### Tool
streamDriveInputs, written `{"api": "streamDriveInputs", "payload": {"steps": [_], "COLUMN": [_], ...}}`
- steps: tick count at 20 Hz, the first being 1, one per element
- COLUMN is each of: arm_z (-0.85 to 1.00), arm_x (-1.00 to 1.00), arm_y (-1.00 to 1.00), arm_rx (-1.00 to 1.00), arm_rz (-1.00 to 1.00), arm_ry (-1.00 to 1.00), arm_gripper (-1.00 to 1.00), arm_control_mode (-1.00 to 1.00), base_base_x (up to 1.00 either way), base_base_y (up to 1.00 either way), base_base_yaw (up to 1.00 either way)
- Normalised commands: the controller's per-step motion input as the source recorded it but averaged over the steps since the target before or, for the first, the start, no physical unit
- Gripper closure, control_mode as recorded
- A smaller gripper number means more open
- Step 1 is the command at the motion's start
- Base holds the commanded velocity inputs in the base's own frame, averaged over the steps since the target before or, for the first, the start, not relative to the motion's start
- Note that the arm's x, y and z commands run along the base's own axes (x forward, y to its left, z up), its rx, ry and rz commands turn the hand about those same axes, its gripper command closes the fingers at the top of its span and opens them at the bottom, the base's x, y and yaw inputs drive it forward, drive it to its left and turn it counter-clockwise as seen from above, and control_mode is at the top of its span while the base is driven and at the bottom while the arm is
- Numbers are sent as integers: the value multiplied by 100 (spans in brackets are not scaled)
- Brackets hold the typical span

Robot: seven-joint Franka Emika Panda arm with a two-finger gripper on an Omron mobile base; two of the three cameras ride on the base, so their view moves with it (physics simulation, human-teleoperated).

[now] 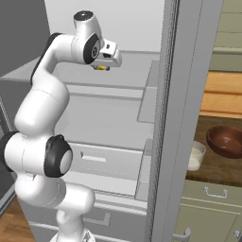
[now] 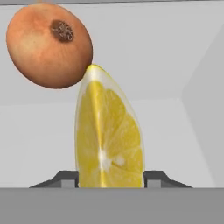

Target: Grab a lemon wedge from the fridge and one ice cube from the ice bowl, and put them in the glass of lemonade.

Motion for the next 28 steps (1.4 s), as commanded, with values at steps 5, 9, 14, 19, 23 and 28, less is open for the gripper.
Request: {"api": "streamDriveInputs", "payload": {"steps": [5,9,14,19,23,28], "arm_z": [-21,-56,-27,0,-1,-32], "arm_x": [-7,-70,-95,-100,-100,-100], "arm_y": [0,0,4,1,16,34], "arm_rx": [0,0,0,4,8,4], "arm_rz": [0,0,0,1,5,6], "arm_ry": [-2,-10,-5,0,0,0], "arm_gripper": [100,100,100,100,100,100], "arm_control_mode": [-100,-100,-100,-100,-100,-100], "base_base_x": [0,0,0,0,0,0], "base_base_y": [0,0,0,0,0,0], "base_base_yaw": [0,0,0,0,0,0]}}
